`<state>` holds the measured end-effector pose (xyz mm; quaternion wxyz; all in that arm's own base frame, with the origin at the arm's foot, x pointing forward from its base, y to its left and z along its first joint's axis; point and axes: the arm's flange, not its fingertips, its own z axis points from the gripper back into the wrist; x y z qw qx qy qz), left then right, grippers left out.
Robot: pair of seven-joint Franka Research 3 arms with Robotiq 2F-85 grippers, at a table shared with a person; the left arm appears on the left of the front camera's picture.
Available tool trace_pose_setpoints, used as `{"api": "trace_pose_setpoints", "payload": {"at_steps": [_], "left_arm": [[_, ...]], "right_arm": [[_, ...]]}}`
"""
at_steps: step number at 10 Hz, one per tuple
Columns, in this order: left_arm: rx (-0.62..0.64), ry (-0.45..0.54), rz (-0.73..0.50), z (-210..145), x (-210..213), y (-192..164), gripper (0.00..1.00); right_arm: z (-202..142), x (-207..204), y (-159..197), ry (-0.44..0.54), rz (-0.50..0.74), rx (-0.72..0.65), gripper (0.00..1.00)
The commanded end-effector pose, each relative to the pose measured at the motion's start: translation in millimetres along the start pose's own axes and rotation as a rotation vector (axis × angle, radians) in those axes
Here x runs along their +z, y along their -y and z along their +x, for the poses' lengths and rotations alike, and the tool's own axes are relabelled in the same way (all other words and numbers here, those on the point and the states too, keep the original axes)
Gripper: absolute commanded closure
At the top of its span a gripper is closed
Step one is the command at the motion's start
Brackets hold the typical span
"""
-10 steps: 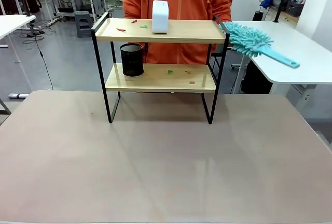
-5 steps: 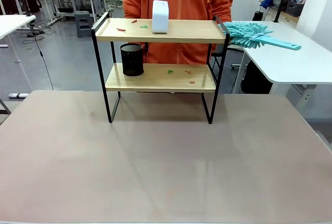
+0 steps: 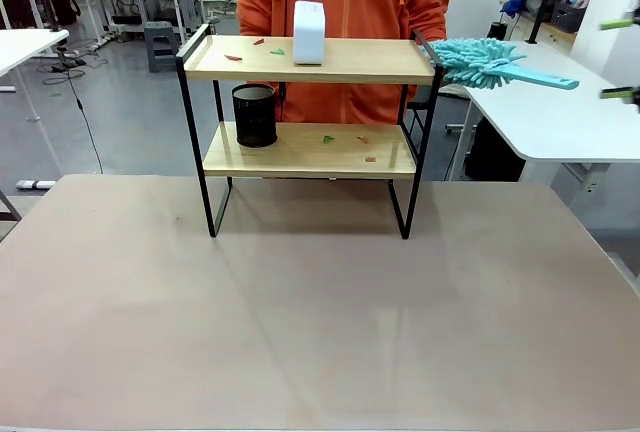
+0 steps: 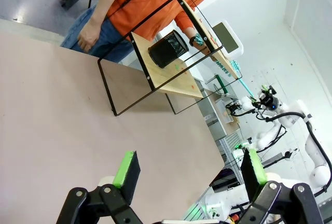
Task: Clean the shelf.
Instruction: Pick up the Duster from the human.
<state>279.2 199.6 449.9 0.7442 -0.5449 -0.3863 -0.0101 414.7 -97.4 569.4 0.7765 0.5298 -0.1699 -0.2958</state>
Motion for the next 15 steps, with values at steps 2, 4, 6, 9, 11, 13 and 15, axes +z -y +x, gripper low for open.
{"api": "trace_pose_setpoints", "payload": {"at_steps": [2, 4, 6, 9, 11, 13, 15], "left_arm": [[-0.026, 0.016, -0.014, 0.6, -1.3, 1.0, 0.00], [-0.026, 0.016, -0.014, 0.6, -1.3, 1.0, 0.00], [-0.026, 0.016, -0.014, 0.6, -1.3, 1.0, 0.00], [-0.026, 0.016, -0.014, 0.6, -1.3, 1.0, 0.00], [-0.026, 0.016, -0.014, 0.6, -1.3, 1.0, 0.00], [-0.026, 0.016, -0.014, 0.6, -1.3, 1.0, 0.00], [-0.026, 0.016, -0.014, 0.6, -1.3, 1.0, 0.00]], "right_arm": [[23.8, -59.1, -21.6, -0.042, -0.096, -0.063, 0.00], [18.6, -94.1, -22.8, -0.141, -0.105, -0.066, 0.00], [14.2, -110.9, -17.3, -0.163, -0.120, -0.050, 0.00], [16.0, -107.2, -15.3, -0.182, -0.104, -0.042, 0.00], [18.1, -104.7, -13.9, -0.195, -0.090, -0.018, 0.09], [19.1, -104.9, -12.3, -0.207, -0.083, -0.013, 0.68], [20.0, -105.0, -11.6, -0.204, -0.070, -0.019, 1.00]]}}
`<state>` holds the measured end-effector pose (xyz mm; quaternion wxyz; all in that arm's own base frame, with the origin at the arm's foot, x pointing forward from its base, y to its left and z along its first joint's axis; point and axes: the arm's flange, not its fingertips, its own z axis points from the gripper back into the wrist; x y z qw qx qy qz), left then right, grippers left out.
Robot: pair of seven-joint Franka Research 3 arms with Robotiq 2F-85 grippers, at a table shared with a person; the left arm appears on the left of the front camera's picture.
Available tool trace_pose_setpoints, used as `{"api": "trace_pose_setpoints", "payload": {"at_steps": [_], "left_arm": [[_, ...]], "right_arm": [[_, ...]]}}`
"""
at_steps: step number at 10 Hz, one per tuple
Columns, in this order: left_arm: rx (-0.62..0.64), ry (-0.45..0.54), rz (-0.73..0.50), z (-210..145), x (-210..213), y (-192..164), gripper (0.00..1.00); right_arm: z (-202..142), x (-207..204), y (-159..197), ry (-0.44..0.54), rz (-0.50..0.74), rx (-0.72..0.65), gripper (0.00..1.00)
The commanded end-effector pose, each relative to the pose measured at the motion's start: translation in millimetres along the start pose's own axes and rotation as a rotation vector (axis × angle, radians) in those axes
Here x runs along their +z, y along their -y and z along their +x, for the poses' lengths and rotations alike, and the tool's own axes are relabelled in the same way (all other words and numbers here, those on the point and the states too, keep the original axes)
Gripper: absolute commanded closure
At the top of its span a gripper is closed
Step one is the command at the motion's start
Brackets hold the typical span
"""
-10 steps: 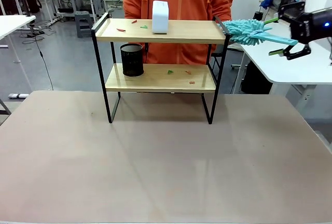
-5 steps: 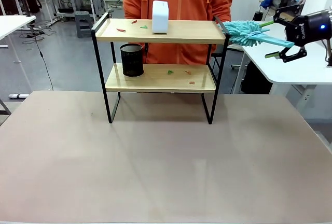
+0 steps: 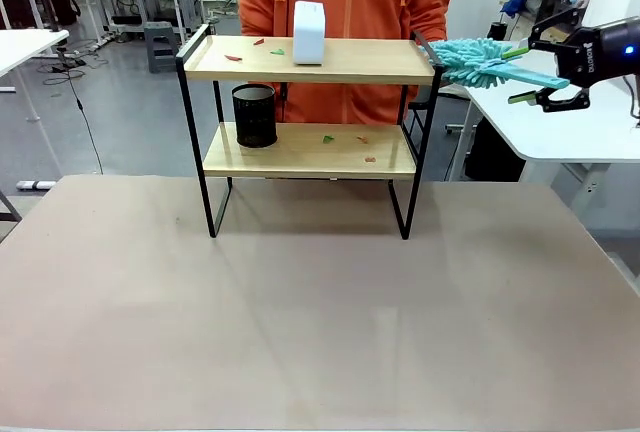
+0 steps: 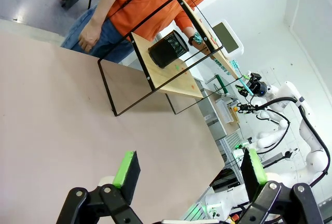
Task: Clean the shelf.
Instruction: Pick up the Duster from the human.
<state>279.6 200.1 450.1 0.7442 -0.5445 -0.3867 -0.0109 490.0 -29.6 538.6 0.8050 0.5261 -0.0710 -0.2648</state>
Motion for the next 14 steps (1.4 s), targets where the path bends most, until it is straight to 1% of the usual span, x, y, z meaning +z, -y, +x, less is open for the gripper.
{"api": "trace_pose_setpoints", "payload": {"at_steps": [1, 2, 3, 4, 8, 10, 11, 12, 13, 14], "left_arm": [[-0.024, 0.016, -0.014, 0.1, -1.4, 1.2, 0.00], [-0.024, 0.016, -0.014, 0.1, -1.4, 1.2, 0.00], [-0.024, 0.016, -0.014, 0.1, -1.4, 1.2, 0.00], [-0.024, 0.016, -0.014, 0.1, -1.4, 1.2, 0.00], [-0.024, 0.016, -0.014, 0.1, -1.4, 1.2, 0.00], [-0.024, 0.016, -0.014, 0.1, -1.4, 1.2, 0.00], [-0.024, 0.016, -0.014, 0.1, -1.4, 1.2, 0.00], [-0.024, 0.016, -0.014, 0.1, -1.4, 1.2, 0.00], [-0.024, 0.016, -0.014, 0.1, -1.4, 1.2, 0.00], [-0.024, 0.016, -0.014, 0.1, -1.4, 1.2, 0.00]], "right_arm": [[4.1, 0.3, -1.2, -0.010, 0.016, 0.027, 1.00], [3.5, 0.4, -1.4, -0.005, 0.016, 0.034, 0.85], [3.3, 0.8, -1.6, -0.003, 0.019, 0.040, 0.95], [3.2, 0.9, -1.8, -0.006, 0.023, 0.043, 1.00], [3.1, 2.0, 0.5, -0.027, 0.018, 0.060, 1.00], [0.6, 6.7, 2.2, -0.035, 0.006, 0.101, 1.00], [-4.2, 13.9, 3.6, -0.035, -0.013, 0.147, 1.00], [-13.9, 26.0, 6.1, -0.056, -0.045, 0.224, 1.00], [-30.4, 44.3, 9.9, -0.060, -0.107, 0.343, 1.00], [-58.1, 75.1, 16.6, -0.014, -0.181, 0.522, 1.00]]}}
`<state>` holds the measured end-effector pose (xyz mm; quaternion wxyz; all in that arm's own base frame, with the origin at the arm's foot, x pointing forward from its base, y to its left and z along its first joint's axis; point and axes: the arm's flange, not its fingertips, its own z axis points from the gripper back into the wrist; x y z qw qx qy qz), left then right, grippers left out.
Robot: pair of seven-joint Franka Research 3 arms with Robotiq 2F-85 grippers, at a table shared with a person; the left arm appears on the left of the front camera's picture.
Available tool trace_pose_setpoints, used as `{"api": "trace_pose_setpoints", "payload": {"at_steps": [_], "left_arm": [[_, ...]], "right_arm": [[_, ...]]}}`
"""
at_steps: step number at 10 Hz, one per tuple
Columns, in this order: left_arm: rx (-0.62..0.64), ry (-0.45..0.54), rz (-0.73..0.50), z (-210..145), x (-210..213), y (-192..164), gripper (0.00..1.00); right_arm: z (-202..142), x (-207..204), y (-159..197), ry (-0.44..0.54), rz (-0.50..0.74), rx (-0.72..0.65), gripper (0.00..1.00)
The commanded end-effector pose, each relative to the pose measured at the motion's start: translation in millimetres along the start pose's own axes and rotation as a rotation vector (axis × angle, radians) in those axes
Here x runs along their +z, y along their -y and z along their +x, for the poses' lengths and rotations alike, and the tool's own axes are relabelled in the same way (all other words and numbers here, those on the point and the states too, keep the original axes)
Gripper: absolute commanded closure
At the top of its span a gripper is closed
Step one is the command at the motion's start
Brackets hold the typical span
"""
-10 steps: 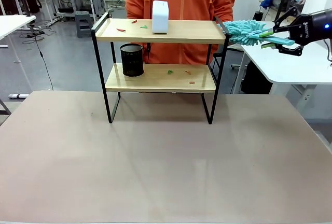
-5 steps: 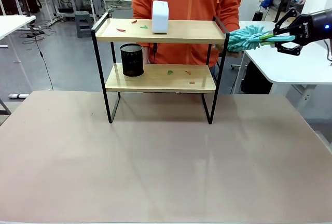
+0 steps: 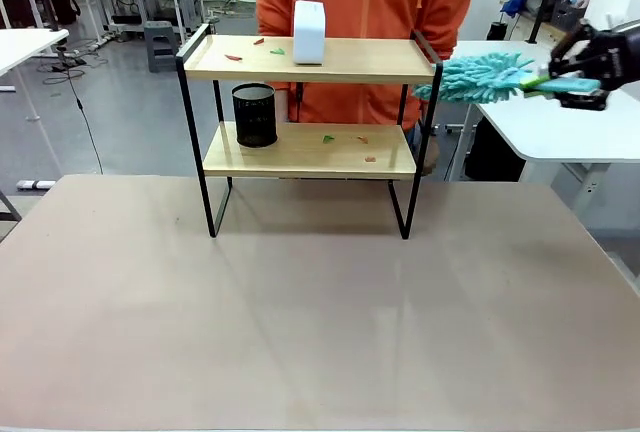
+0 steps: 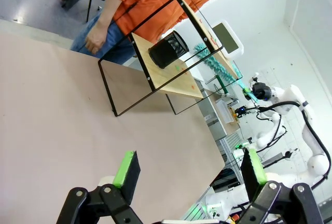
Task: Clean the shelf.
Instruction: Pick up the Duster from the human.
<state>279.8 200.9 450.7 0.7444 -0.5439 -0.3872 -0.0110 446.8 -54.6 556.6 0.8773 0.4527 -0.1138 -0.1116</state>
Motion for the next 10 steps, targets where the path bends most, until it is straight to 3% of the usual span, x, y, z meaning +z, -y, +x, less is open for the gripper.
{"api": "trace_pose_setpoints", "payload": {"at_steps": [1, 4, 6, 8, 10], "left_arm": [[-0.023, 0.016, -0.015, -0.8, -2.0, 1.1, 0.00], [-0.023, 0.016, -0.015, -0.8, -2.0, 1.1, 0.00], [-0.023, 0.016, -0.015, -0.8, -2.0, 1.1, 0.00], [-0.023, 0.016, -0.015, -0.8, -2.0, 1.1, 0.00], [-0.023, 0.016, -0.015, -0.8, -2.0, 1.1, 0.00]], "right_arm": [[-66.9, 54.4, 6.3, 0.123, -0.124, 0.319, 1.00], [-163.6, 114.3, 45.5, 0.181, -0.236, 0.524, 1.00], [-204.5, 123.8, 73.4, 0.193, -0.256, 0.549, 1.00], [-202.1, 115.8, 85.8, 0.209, -0.218, 0.500, 1.00], [-202.0, 134.8, 69.4, 0.191, -0.252, 0.547, 1.00]]}}
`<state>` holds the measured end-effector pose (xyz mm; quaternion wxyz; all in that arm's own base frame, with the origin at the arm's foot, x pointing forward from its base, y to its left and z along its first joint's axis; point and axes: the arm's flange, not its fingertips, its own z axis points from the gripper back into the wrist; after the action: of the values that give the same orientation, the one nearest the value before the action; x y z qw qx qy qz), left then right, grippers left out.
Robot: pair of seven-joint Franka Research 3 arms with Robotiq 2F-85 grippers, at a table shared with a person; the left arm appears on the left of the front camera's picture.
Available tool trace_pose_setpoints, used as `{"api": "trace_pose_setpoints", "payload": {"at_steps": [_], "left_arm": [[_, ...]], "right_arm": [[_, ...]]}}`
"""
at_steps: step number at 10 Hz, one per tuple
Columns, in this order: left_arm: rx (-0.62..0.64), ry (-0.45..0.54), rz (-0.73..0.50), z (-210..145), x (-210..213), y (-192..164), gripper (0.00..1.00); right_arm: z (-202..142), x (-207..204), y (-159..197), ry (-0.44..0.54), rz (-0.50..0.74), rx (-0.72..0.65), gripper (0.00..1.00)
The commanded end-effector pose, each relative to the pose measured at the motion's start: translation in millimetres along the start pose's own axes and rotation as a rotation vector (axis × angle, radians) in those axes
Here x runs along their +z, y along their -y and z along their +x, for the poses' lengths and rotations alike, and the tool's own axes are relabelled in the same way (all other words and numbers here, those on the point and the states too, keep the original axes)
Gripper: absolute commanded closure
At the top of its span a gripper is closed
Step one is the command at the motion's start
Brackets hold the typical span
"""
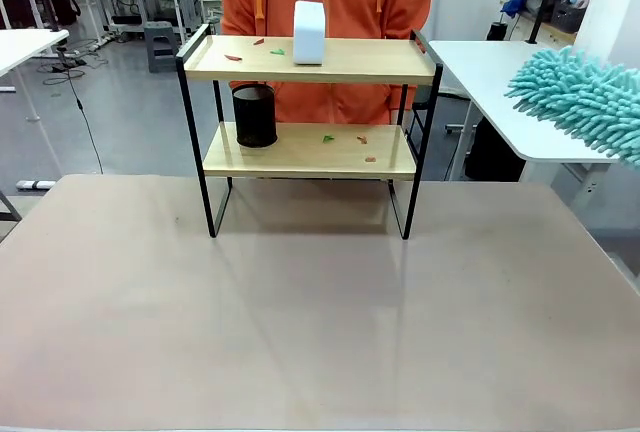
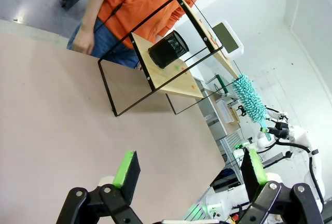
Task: Clean the shelf.
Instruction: Pick up the Duster from the human, then clean the specific tier of the Shelf with the Duster once objects are removed.
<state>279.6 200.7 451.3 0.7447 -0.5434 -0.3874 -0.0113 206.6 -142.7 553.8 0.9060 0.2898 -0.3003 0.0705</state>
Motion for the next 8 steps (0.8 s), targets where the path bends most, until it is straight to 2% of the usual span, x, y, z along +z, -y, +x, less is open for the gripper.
{"api": "trace_pose_setpoints", "payload": {"at_steps": [1, 8], "left_arm": [[-0.022, 0.016, -0.016, -0.9, -2.1, 0.6, 0.00], [-0.022, 0.016, -0.016, -0.9, -2.1, 0.6, 0.00]], "right_arm": [[2.2, -2.4, -5.1, -0.008, -0.017, 0.009, 1.00], [2.2, -2.4, -5.1, -0.008, -0.017, 0.009, 1.00]]}}
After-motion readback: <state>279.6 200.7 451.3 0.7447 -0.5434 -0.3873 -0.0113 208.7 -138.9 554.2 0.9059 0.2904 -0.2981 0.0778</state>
